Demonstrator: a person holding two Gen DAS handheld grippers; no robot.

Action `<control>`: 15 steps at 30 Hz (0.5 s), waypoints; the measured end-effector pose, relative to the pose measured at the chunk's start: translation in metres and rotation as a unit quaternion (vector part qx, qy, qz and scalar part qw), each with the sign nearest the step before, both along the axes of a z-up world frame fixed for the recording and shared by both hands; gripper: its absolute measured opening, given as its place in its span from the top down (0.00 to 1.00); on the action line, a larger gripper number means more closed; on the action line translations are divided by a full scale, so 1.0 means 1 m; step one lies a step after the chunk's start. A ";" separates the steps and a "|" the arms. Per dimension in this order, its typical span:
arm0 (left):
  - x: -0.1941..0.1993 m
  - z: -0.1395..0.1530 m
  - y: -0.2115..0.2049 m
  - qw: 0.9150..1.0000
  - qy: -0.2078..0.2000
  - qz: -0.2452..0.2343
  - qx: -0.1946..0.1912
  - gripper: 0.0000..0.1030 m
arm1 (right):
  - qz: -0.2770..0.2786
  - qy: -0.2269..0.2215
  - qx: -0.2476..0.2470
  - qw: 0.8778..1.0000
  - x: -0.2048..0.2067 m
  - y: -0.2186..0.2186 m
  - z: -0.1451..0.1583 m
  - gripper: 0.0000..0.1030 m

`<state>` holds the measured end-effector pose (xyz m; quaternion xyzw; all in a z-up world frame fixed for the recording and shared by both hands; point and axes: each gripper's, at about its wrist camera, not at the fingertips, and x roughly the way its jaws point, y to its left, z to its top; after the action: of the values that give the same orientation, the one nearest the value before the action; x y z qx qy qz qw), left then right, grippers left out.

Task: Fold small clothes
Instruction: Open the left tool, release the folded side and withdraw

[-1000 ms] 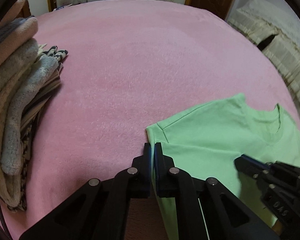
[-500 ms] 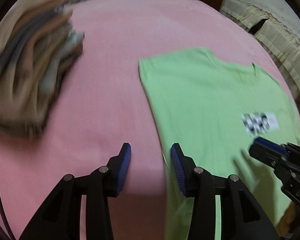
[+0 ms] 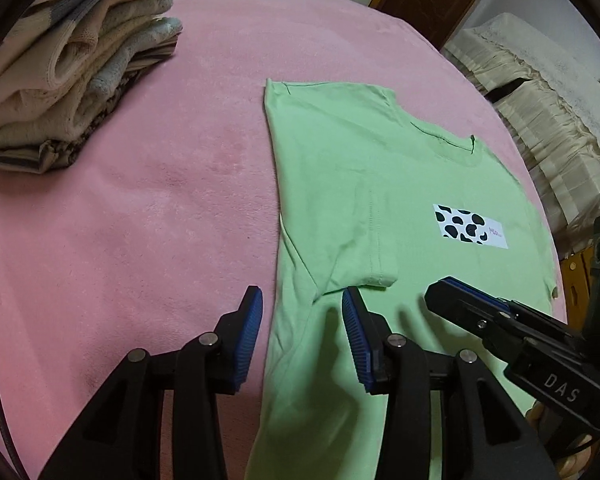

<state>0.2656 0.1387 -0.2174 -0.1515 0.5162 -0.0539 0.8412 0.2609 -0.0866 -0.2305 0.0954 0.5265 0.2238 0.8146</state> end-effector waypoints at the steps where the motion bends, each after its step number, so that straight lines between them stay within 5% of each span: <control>1: 0.001 -0.003 0.000 1.000 0.003 0.000 0.003 0.83 | 0.000 -0.001 0.001 1.000 0.000 0.001 0.000 0.84; 2: 0.003 -0.008 0.001 1.000 0.011 0.000 0.002 0.92 | 0.001 0.000 0.002 1.000 0.000 0.002 0.000 0.84; 10: -0.003 -0.012 0.014 0.999 -0.001 0.021 0.030 0.95 | 0.008 0.012 0.011 1.000 0.010 0.016 -0.005 0.83; 15: -0.005 -0.019 0.020 1.000 0.015 0.021 0.013 0.95 | 0.011 0.013 0.015 1.000 0.014 0.031 -0.009 0.69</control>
<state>0.2607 0.1583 -0.2361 -0.1521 0.5258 -0.0268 0.8365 0.2753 -0.0558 -0.2393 0.1049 0.5350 0.2398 0.8033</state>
